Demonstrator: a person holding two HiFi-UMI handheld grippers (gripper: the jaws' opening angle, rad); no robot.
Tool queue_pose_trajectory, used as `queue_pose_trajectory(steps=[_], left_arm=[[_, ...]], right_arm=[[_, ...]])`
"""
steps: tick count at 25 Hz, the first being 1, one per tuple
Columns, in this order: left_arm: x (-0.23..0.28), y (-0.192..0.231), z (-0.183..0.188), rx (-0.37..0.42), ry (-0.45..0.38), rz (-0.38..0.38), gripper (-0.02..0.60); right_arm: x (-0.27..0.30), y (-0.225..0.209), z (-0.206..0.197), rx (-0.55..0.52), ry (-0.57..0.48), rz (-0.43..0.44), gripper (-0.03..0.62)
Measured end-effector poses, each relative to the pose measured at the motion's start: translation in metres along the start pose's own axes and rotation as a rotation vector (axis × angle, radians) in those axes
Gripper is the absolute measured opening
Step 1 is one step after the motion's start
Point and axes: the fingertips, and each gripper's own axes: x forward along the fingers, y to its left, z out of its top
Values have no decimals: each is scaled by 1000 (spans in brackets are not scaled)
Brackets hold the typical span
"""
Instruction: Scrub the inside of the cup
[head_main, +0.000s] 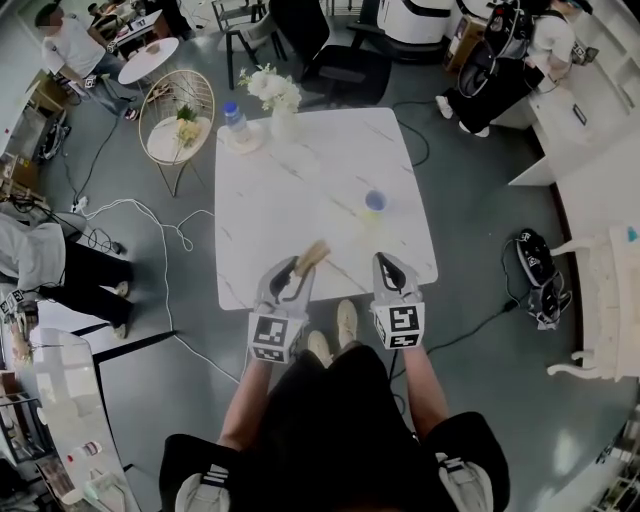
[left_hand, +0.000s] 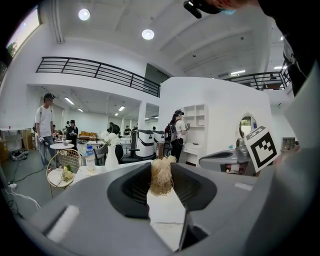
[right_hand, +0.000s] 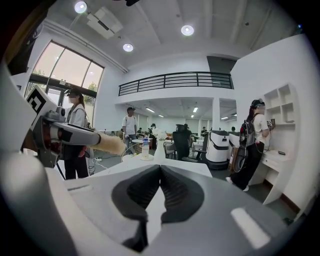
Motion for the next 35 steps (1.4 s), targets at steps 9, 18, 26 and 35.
queue_pose_trajectory(steps=[9, 18, 26, 35], left_arm=[[-17, -1, -1, 3, -16, -11, 129], [-22, -5, 2, 7, -25, -11, 129], [-22, -8, 2, 13, -20, -7, 129], [-24, -9, -1, 12, -12, -7, 129]], right_arm=[[-20, 10, 3, 15, -2, -21, 3], [-24, 20, 10, 15, -30, 6, 3], [-24, 19, 11, 13, -37, 8, 3], [-25, 23, 10, 1, -39, 15, 3]])
